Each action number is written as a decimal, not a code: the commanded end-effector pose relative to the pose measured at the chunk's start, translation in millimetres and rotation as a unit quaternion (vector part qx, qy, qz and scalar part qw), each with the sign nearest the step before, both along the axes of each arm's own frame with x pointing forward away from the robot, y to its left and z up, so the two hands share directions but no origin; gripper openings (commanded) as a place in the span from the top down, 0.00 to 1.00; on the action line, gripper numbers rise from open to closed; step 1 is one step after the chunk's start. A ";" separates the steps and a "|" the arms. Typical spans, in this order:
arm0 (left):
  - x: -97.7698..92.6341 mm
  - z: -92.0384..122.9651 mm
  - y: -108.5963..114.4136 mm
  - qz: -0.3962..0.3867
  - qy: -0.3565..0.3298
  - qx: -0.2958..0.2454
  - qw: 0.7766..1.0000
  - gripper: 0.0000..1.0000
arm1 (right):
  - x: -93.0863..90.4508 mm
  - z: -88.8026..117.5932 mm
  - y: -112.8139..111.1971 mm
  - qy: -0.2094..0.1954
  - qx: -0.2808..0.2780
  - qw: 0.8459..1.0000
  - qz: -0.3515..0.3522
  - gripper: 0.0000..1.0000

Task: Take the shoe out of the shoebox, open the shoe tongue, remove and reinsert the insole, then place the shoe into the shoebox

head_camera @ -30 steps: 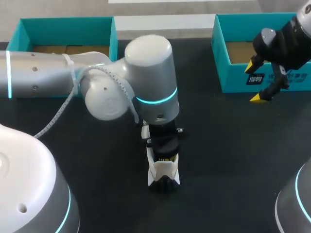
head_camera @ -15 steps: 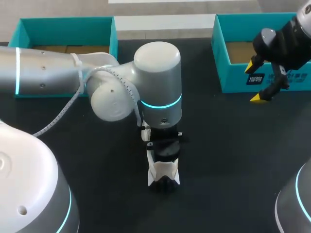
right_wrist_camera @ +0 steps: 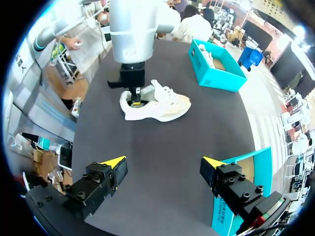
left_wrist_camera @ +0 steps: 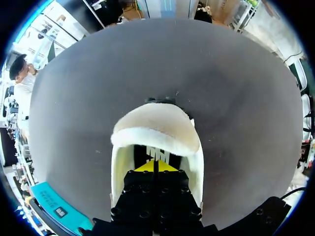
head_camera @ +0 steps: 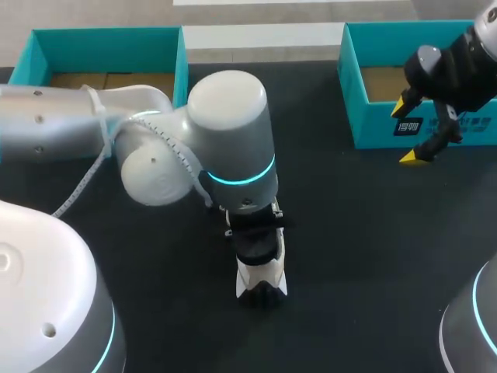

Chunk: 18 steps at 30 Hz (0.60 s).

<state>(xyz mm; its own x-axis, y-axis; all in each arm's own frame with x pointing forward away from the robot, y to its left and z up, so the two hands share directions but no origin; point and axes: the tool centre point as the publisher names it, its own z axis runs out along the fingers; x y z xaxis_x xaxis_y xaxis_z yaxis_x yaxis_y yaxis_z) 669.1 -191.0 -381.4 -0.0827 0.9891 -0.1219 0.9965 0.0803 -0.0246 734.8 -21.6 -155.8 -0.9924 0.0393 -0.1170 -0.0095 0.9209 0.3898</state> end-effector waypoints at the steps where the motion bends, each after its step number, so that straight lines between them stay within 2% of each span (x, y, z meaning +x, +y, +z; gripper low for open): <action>1: -2.0 -20.5 -5.6 0.003 -0.004 0.004 1.000 1.00 | 2.4 -0.2 1.9 0.002 -0.002 1.000 0.000 0.00; 5: -3.3 -25.4 -2.5 0.006 0.002 0.010 1.000 1.00 | 2.4 -0.2 1.9 0.002 -0.002 1.000 0.000 0.00; 13: -10.3 5.3 4.3 0.010 0.017 -0.020 1.000 1.00 | 2.4 -0.2 1.9 0.002 -0.002 1.000 0.000 0.00; 18: -19.3 6.2 -2.9 -0.003 0.024 -0.028 0.999 1.00 | 2.4 -0.2 1.9 0.002 -0.002 1.000 0.000 0.00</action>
<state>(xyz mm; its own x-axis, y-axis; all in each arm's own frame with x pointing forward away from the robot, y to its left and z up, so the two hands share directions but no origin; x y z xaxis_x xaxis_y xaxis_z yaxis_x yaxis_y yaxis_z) 653.4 -200.0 -377.2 -0.0858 0.9828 -0.1636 0.9941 0.0734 -0.0804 734.8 -21.6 -155.7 -0.9924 0.0393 -0.1169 -0.0095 0.9209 0.3897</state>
